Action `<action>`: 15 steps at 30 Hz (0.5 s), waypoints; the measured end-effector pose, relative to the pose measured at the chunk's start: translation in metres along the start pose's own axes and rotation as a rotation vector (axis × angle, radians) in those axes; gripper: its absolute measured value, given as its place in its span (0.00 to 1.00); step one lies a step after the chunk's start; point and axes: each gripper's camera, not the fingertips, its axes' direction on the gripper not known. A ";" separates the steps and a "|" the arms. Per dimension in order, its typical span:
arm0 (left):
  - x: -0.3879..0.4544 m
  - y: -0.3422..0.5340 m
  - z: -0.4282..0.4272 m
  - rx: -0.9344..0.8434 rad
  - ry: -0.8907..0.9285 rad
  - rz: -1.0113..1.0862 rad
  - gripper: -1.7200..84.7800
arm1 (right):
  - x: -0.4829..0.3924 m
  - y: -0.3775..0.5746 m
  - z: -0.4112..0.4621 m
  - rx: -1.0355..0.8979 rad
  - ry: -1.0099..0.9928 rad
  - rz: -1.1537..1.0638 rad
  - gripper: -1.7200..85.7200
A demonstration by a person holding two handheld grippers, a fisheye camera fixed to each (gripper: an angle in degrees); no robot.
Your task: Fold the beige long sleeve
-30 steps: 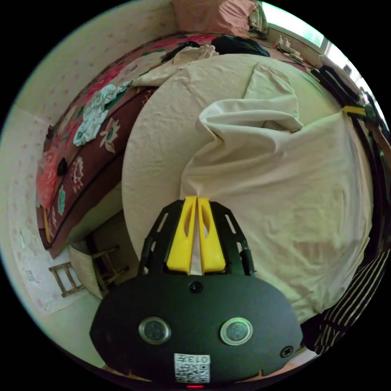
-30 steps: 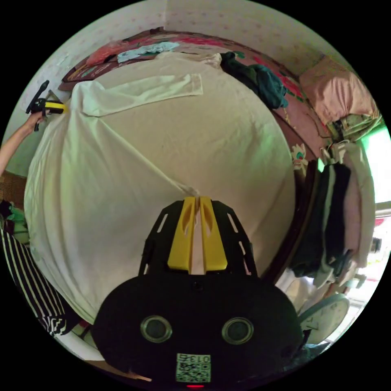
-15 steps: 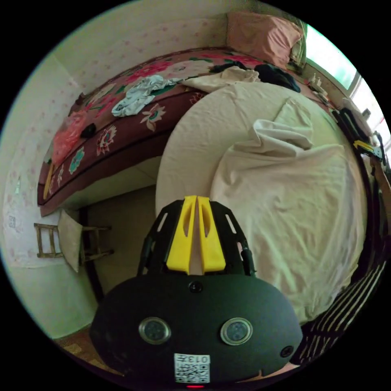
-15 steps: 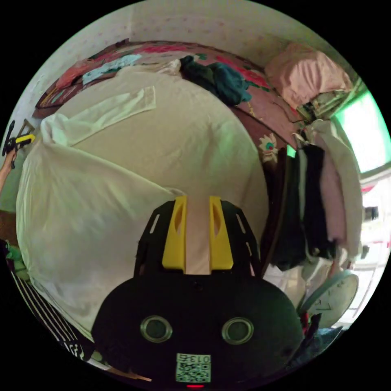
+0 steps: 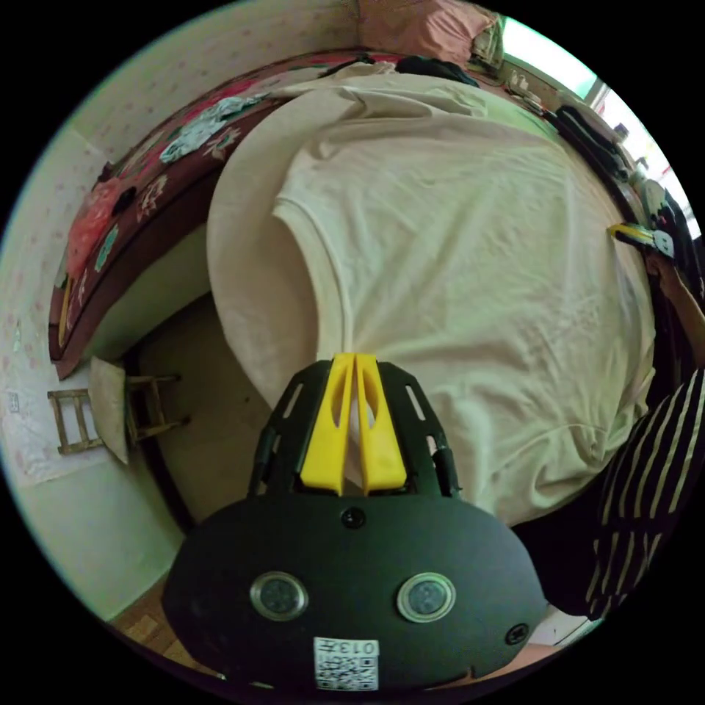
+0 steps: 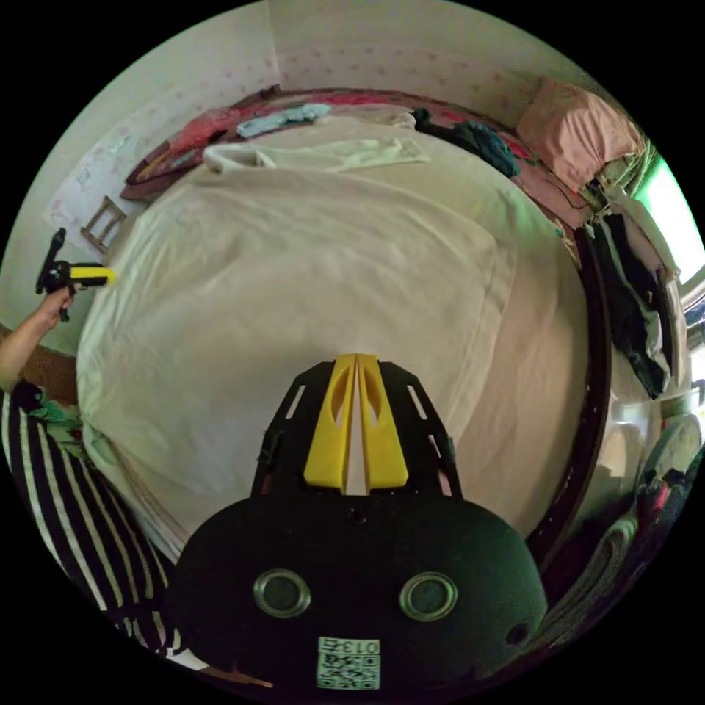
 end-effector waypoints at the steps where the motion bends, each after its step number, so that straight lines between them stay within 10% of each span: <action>1: -0.007 0.003 0.000 -0.008 0.002 -0.020 0.02 | 0.001 0.001 0.001 -0.008 0.014 0.005 0.02; 15: 0.020 0.025 -0.002 -0.008 -0.032 0.166 0.02 | -0.088 0.082 -0.004 -0.081 0.018 -0.010 0.03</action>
